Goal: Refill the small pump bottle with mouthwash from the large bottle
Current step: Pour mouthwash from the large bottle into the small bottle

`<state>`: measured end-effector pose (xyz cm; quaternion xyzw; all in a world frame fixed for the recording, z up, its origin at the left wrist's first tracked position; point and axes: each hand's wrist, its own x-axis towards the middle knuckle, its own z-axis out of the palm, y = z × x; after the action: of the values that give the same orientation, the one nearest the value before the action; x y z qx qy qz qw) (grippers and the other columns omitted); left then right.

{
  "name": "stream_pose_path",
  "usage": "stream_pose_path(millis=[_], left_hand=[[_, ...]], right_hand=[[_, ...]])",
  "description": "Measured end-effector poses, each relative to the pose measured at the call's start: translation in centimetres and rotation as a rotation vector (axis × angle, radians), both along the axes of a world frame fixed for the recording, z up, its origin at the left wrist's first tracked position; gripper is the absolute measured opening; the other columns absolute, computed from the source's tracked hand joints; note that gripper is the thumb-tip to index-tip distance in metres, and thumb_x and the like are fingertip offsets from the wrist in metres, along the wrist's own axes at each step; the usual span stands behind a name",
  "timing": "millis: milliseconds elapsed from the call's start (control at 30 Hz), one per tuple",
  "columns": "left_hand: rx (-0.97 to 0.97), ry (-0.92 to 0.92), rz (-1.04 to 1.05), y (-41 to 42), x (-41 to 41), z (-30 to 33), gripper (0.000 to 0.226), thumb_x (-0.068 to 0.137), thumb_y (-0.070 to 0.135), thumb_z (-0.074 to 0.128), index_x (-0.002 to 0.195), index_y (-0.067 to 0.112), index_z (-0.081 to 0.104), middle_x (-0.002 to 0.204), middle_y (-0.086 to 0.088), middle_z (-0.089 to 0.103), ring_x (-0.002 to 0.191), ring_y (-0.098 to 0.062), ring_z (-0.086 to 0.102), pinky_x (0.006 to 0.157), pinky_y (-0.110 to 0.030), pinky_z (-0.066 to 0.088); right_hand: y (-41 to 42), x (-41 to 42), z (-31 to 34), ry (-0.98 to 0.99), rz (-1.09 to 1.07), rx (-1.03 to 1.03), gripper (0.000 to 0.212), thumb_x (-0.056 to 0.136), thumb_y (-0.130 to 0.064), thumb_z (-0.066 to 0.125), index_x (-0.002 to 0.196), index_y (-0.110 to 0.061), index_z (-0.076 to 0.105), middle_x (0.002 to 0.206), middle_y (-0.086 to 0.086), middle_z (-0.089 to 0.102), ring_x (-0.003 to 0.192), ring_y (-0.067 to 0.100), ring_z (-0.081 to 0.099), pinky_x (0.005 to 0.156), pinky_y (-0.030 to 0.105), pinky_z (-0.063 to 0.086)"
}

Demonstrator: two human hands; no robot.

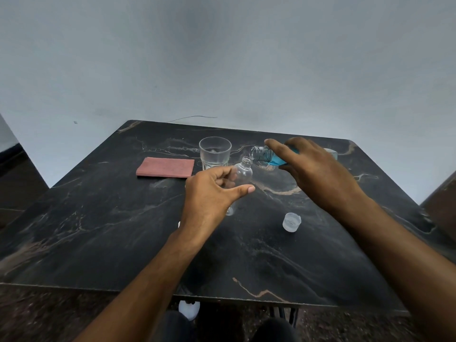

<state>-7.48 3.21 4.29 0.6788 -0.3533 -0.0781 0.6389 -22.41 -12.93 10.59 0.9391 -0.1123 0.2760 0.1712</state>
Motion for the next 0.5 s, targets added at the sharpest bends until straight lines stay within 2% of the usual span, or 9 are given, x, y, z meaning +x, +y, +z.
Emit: stream_pose_path(millis=[500], left_hand=[[-0.009, 0.034, -0.005, -0.07, 0.13, -0.03, 0.060, 0.058, 0.027, 0.096, 0.114, 0.017, 0.077, 0.088, 0.020, 0.078, 0.080, 0.010, 0.073, 0.067, -0.006, 0.053]], right_hand=[[0.01, 0.15, 0.40, 0.037, -0.014, -0.024, 0.082, 0.085, 0.002, 0.072, 0.149, -0.029, 0.032, 0.124, 0.017, 0.056, 0.103, 0.033, 0.057, 0.073, 0.040, 0.051]])
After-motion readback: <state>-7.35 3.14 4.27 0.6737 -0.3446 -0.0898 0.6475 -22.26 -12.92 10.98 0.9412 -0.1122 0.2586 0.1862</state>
